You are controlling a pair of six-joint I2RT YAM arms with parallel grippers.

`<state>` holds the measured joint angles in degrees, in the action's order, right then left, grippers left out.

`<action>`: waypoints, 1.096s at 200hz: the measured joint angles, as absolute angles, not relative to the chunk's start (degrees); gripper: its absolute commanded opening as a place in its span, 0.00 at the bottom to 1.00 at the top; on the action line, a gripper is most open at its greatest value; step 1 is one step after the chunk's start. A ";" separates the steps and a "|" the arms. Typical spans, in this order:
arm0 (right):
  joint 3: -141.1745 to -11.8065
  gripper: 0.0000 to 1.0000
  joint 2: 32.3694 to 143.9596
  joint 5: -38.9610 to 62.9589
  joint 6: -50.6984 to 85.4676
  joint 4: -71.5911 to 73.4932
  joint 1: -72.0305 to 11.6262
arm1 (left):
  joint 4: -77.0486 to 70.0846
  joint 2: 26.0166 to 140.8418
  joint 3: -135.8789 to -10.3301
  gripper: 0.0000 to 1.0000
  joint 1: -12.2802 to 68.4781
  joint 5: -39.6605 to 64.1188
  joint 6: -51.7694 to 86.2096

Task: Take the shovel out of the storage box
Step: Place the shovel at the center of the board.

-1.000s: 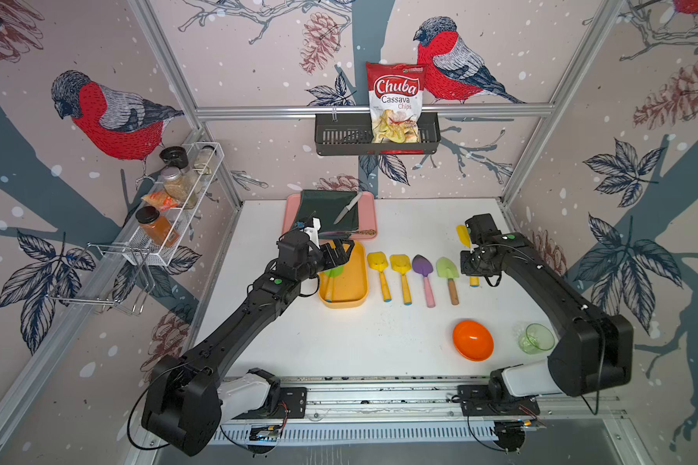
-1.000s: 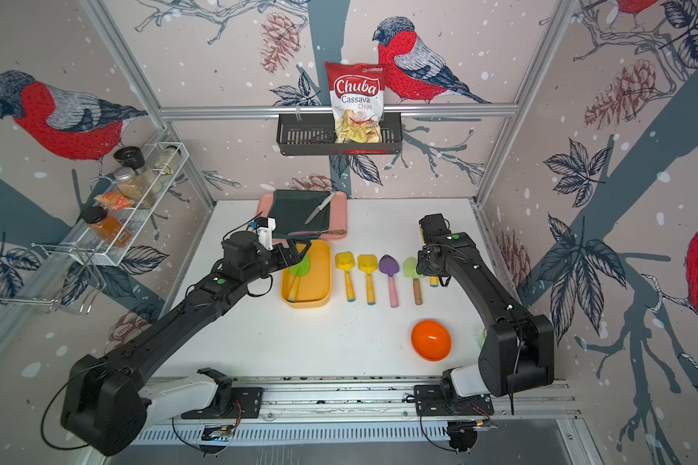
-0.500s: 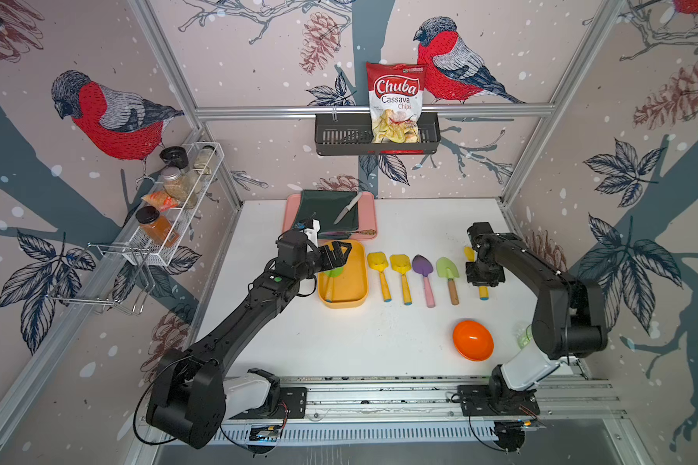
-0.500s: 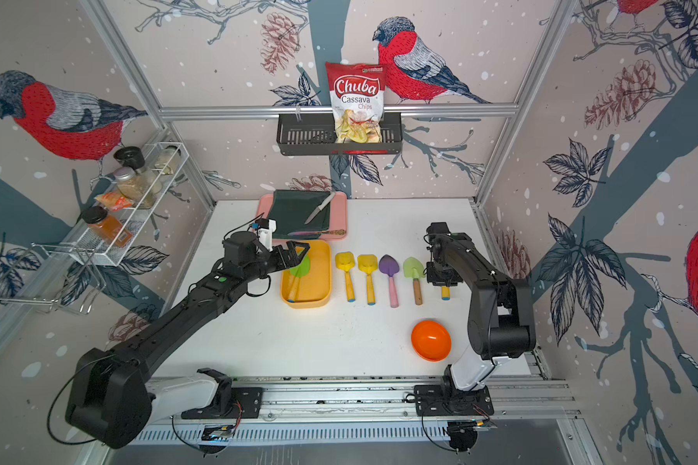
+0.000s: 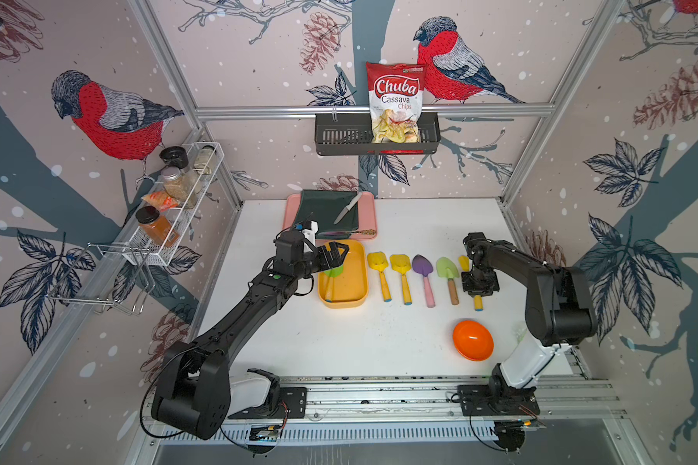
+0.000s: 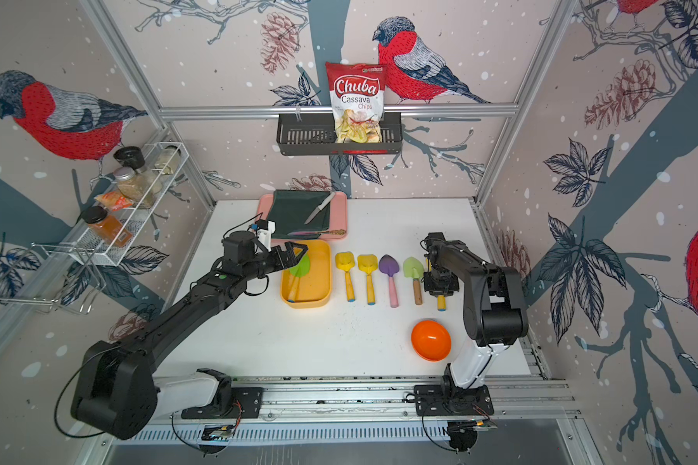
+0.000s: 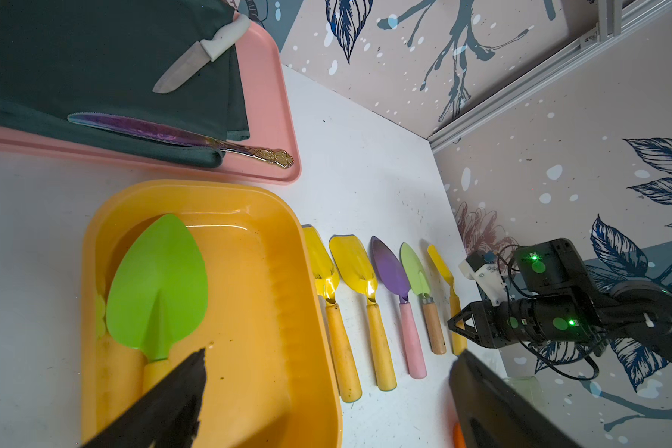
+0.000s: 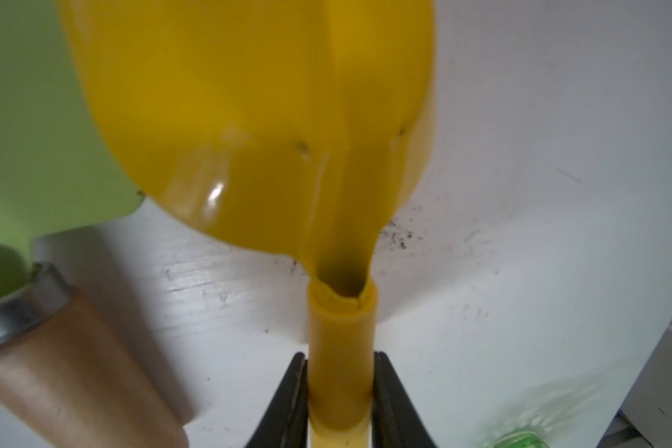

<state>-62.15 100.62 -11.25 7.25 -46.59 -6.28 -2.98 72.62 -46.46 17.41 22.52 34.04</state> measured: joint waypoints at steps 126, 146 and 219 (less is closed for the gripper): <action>-62.59 0.39 102.02 -12.38 7.66 -46.83 -6.48 | -0.16 76.49 -48.80 0.99 17.39 23.90 32.58; -62.63 0.40 101.71 -12.38 7.84 -46.92 -6.66 | 1.54 77.19 -49.63 0.99 17.37 23.81 32.53; -65.80 0.42 89.45 -15.68 9.26 -48.58 -7.62 | 19.33 82.06 -60.34 0.86 23.59 11.53 28.38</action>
